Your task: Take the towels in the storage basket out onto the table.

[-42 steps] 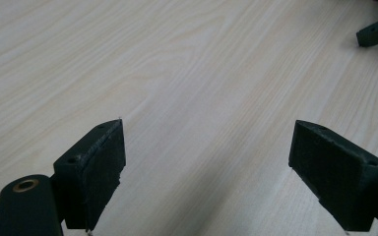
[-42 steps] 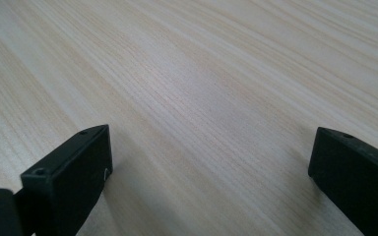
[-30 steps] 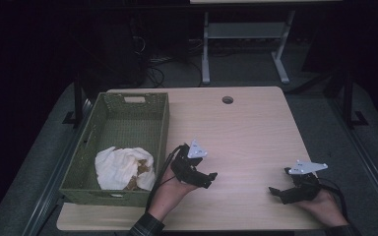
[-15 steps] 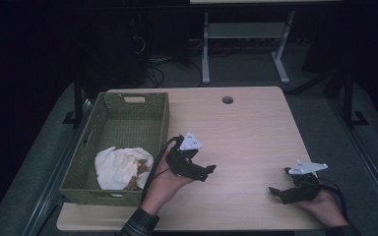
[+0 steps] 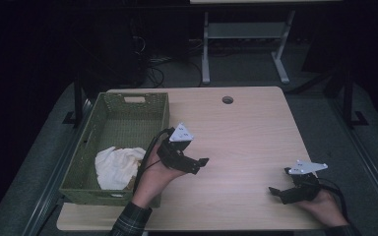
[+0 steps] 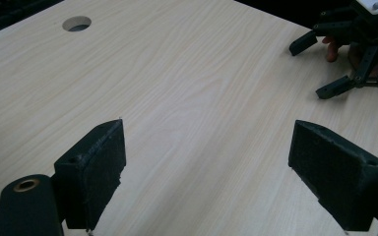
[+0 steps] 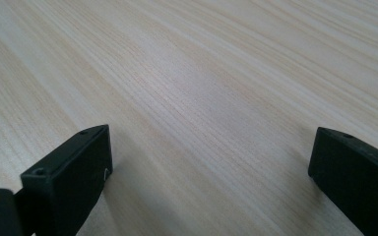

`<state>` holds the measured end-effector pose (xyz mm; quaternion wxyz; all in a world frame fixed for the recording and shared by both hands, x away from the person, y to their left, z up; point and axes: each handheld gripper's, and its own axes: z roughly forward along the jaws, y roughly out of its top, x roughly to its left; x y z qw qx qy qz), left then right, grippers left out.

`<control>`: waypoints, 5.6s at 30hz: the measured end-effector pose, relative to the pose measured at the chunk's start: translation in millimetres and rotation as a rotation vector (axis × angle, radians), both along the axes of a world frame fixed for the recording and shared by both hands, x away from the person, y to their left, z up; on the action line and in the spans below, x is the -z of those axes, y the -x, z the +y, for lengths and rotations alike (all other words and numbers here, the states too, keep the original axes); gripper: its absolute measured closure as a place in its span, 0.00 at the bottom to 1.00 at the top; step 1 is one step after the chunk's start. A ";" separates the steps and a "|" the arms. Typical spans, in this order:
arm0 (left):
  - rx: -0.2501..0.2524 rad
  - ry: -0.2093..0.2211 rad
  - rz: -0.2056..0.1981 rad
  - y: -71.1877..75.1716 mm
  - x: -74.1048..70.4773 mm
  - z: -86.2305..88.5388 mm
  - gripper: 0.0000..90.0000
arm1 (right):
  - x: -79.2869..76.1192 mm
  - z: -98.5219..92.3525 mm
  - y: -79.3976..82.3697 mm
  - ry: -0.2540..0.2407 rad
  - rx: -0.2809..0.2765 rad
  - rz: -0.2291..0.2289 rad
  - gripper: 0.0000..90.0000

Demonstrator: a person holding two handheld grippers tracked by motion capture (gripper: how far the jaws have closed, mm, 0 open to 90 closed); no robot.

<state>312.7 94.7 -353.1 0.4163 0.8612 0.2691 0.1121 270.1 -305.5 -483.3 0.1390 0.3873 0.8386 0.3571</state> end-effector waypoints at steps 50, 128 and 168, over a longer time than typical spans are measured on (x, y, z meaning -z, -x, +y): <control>-0.257 0.007 -0.033 -4.4 -8.3 125.2 0.16 | -0.1 -0.1 0.0 0.001 0.000 0.001 0.03; -0.421 -0.066 0.149 -18.8 32.3 174.3 0.96 | -0.2 -0.2 0.0 0.003 -0.001 0.001 0.03; -0.269 0.282 -0.119 -16.9 -81.5 162.4 0.97 | 0.0 -0.1 0.0 0.000 0.001 -0.001 0.03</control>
